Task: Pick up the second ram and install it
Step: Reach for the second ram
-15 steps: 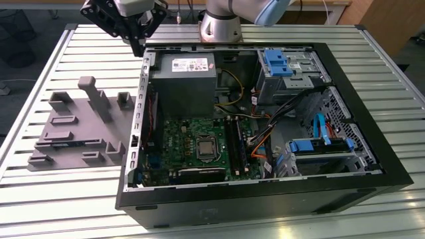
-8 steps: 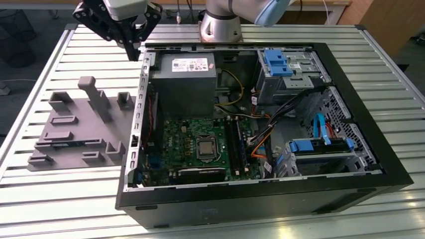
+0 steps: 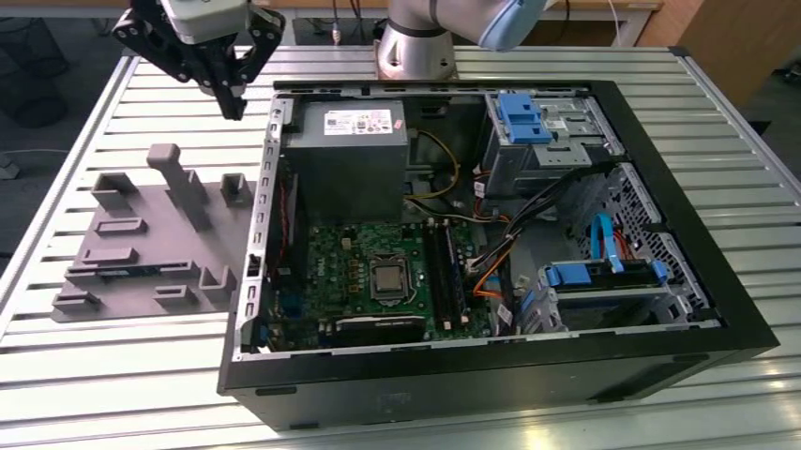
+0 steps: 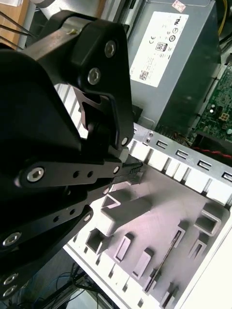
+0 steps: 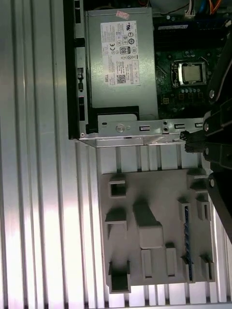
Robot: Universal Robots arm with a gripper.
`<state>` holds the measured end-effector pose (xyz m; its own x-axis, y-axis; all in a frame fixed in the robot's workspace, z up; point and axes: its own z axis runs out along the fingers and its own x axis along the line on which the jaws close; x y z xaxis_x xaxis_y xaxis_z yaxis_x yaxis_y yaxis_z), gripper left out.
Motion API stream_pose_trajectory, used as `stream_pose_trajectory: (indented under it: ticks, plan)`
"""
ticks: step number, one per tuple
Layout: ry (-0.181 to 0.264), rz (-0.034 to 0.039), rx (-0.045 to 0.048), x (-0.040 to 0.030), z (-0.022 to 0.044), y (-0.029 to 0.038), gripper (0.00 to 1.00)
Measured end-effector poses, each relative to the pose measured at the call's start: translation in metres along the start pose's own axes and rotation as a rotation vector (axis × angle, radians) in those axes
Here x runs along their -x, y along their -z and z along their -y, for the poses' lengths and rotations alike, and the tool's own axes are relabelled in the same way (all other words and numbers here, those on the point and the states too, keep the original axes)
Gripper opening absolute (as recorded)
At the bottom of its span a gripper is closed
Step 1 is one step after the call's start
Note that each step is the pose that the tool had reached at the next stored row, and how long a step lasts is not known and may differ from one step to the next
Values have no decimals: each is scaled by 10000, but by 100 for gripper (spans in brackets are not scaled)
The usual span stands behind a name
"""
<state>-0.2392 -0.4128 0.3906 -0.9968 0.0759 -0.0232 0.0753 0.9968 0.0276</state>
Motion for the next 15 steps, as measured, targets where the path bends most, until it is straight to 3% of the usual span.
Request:
stream_pose_trajectory:
  ticks: [15]
  plan:
    - [0,-2,0,-330,123,-8,11]
